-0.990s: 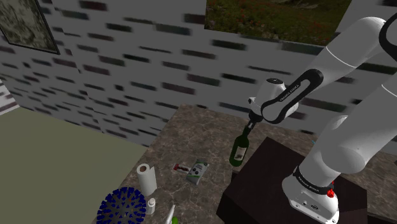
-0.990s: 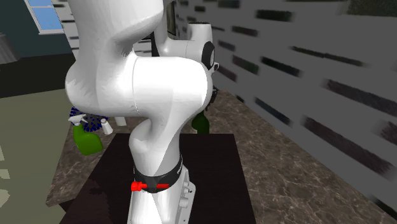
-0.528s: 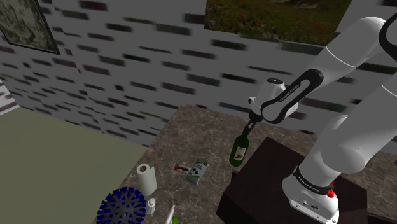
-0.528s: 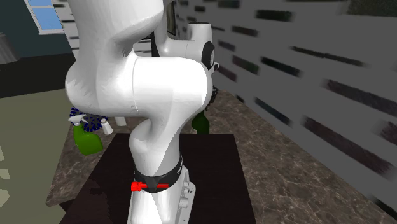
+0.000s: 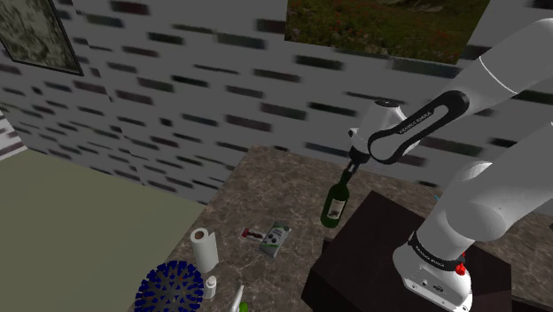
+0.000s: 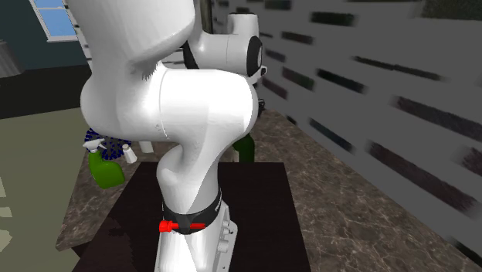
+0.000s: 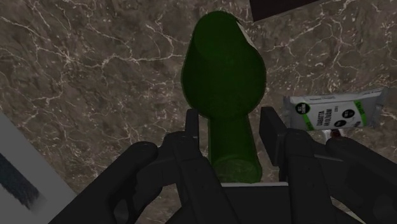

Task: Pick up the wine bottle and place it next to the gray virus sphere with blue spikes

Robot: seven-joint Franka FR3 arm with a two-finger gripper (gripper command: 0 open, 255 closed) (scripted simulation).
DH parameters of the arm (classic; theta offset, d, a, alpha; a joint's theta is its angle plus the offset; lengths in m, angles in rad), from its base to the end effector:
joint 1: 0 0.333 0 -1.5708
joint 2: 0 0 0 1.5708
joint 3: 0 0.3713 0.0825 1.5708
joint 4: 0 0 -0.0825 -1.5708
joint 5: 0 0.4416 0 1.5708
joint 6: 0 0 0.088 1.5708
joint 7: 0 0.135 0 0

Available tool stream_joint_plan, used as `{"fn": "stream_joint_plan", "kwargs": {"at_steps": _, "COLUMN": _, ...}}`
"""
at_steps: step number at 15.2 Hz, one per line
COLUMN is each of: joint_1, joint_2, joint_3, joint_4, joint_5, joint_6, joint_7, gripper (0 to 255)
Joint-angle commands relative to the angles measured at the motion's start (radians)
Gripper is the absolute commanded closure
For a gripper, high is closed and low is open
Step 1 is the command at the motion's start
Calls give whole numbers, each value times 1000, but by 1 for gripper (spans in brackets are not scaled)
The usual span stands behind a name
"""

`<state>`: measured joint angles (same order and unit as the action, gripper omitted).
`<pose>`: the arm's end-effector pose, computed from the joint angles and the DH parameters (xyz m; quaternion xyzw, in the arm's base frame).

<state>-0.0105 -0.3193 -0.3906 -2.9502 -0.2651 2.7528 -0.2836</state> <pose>0.3322 -0.1128 0.2364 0.9962 0.0670 0.0542 0.0153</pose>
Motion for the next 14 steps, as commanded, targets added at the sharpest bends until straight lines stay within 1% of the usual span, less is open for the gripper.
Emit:
{"fn": "stream_joint_plan", "kwargs": {"at_steps": 1, "joint_1": -6, "joint_2": -41, "joint_3": 11, "joint_4": 4, "joint_5": -5, "joint_6": -46, "joint_7": 8, "gripper": 255}}
{"fn": "stream_joint_plan", "kwargs": {"at_steps": 14, "joint_1": -20, "joint_2": -260, "joint_3": 54, "joint_4": 63, "joint_5": 5, "joint_6": -323, "joint_7": 13, "gripper": 255}}
